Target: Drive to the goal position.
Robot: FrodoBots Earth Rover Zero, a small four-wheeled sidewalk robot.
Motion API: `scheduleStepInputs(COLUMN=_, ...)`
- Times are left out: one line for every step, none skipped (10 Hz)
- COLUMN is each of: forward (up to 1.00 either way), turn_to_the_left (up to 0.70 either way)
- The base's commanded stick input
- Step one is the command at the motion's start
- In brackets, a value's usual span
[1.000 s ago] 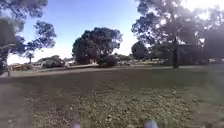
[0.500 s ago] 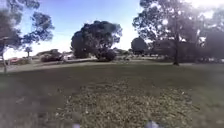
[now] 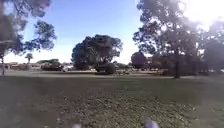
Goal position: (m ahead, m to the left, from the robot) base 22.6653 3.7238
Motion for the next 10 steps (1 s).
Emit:
scheduleStepInputs(forward=0.70, turn_to_the_left=0.00)
scheduleStepInputs(forward=0.70, turn_to_the_left=0.00)
scheduleStepInputs(forward=0.70, turn_to_the_left=0.00)
scheduleStepInputs(forward=0.70, turn_to_the_left=0.00)
scheduleStepInputs(forward=0.70, turn_to_the_left=0.00)
scheduleStepInputs(forward=0.70, turn_to_the_left=0.00)
scheduleStepInputs(forward=0.70, turn_to_the_left=-0.05)
scheduleStepInputs(forward=0.70, turn_to_the_left=-0.33)
scheduleStepInputs(forward=0.70, turn_to_the_left=-0.33)
scheduleStepInputs(forward=0.70, turn_to_the_left=-0.33)
